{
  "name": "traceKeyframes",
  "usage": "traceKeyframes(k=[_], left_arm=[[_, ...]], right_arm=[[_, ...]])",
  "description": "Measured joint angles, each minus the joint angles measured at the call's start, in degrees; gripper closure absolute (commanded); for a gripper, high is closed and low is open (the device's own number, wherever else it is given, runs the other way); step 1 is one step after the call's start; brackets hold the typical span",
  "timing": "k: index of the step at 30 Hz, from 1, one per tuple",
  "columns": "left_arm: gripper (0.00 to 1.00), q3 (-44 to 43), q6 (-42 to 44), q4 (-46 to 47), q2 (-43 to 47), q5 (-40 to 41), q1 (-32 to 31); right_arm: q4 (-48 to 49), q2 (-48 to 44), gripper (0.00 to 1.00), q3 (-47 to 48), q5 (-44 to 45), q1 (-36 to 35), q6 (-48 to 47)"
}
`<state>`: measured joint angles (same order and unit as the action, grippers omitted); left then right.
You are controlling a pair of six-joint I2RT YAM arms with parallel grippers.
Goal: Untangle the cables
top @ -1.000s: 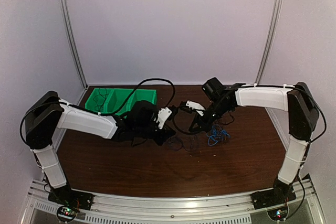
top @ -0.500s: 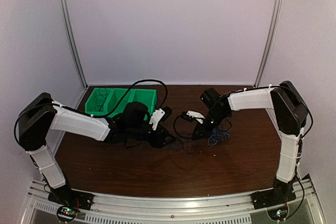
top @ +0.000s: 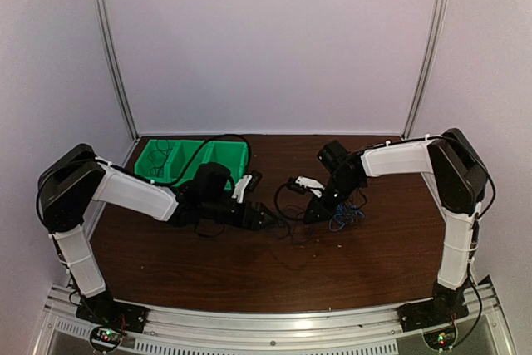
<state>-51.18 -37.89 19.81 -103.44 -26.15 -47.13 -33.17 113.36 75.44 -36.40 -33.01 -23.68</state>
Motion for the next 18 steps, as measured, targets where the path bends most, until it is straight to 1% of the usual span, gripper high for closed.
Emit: traceKeyframes(k=[6,9,14,17,18], left_arm=[[0.27,-1.0,-7.3,-0.3,-2.6,-1.0,0.0],[0.33,-1.7,-10.1,-0.1,-4.9,-1.6,0.0],[0.37,-2.5,-14.0,0.8,-8.4,-1.8,0.0],[0.37,-2.9,-15.8,3.7,-10.1,-2.0,0.0],[0.40,-3.0,-16.1,4.9,-10.4,-1.9,0.0]], right_arm=[[0.7,0.0,0.82,-0.1,0.0,0.0,0.1],[1.0,0.0,0.82,-0.2,-0.1,0.0,0.1],[1.4,0.0,0.82,-0.8,-0.8,0.0,0.1],[1.5,0.0,0.82,-1.1,-1.0,0.0,0.1],[1.5,0.0,0.82,-1.2,-1.0,0.0,0.1]])
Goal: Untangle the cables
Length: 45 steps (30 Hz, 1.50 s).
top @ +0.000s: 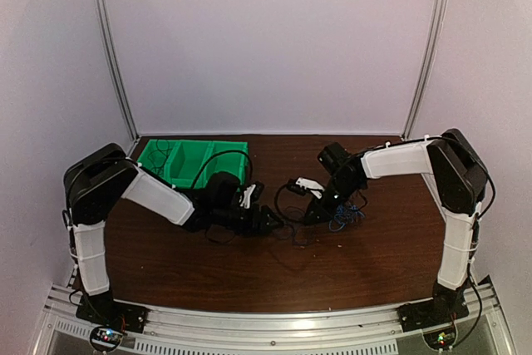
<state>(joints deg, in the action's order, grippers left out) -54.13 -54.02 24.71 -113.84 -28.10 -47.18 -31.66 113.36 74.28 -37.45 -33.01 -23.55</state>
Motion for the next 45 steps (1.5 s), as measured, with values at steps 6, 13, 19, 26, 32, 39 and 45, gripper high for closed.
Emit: traceKeyframes(k=[6,13,19,26,32,39,45], left_arm=[[0.68,-5.1,-0.7,3.3,-4.4,0.8,0.0],[1.00,-7.8,0.0,3.8,-6.4,3.1,0.0],[1.00,-9.7,3.6,0.3,-5.6,5.2,0.0],[1.00,-11.4,13.4,-12.7,3.2,9.9,0.0],[1.00,-19.7,22.3,-24.5,15.9,14.2,1.2],[1.00,-34.1,29.7,-38.1,24.3,17.9,7.1],[1.00,-51.7,35.1,-50.6,24.7,21.2,12.0]], right_arm=[[0.1,0.0,0.82,0.0,-0.3,0.0,0.1],[0.0,0.0,0.76,0.0,-0.4,0.0,0.6],[-3.4,-2.6,0.45,0.5,-0.3,1.5,-1.0],[-7.3,-18.2,0.34,3.1,-7.3,13.1,-3.2],[-1.6,-25.4,0.32,-3.1,-13.7,20.8,-2.9],[1.6,-22.3,0.32,-11.3,-14.9,23.0,-2.8],[3.3,-21.3,0.32,-11.3,-15.2,23.0,-2.9]])
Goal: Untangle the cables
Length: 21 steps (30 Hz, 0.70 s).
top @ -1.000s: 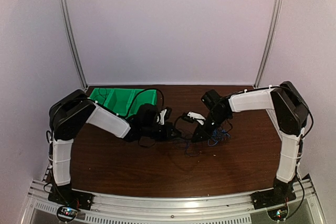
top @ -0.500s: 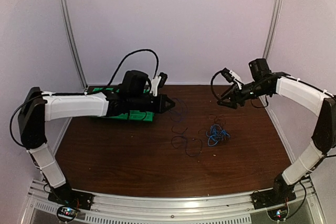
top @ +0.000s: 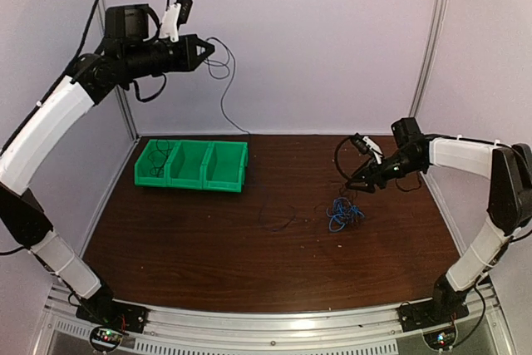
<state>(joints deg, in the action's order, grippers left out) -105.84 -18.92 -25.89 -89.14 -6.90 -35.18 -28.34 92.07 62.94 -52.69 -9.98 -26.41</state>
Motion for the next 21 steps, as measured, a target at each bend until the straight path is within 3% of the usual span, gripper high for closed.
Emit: traceKeyframes(k=[6,17,21], left_arm=[[1.00,-16.7,4.7,-7.3,0.1,5.7,4.1],[1.00,-27.7,15.8,-8.7,-0.3,23.0,9.5],[1.00,-30.7,18.1,-6.3,-1.6,25.4,12.8]], right_arm=[[0.6,0.8,0.31,0.0,-0.1,0.0,-0.1],[0.8,1.1,0.31,-0.1,-0.7,0.0,-0.1],[0.8,2.2,0.31,-0.2,-1.3,0.0,-0.2]])
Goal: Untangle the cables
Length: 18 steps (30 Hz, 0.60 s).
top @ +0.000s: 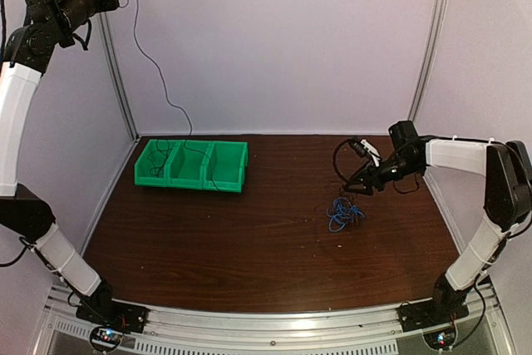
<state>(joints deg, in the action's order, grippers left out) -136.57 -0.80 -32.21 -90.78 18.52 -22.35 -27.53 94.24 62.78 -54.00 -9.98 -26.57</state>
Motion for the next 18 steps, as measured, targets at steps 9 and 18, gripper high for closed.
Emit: traceKeyframes(k=[9,18], left_arm=[[1.00,-2.4,2.8,9.6,-1.3,0.6,0.9],[1.00,-2.7,12.0,23.6,-2.6,5.3,1.4]], right_arm=[[0.0,0.3,0.30,-0.2,-0.2,0.0,0.0],[0.0,0.3,0.30,-0.2,0.0,0.0,0.0]])
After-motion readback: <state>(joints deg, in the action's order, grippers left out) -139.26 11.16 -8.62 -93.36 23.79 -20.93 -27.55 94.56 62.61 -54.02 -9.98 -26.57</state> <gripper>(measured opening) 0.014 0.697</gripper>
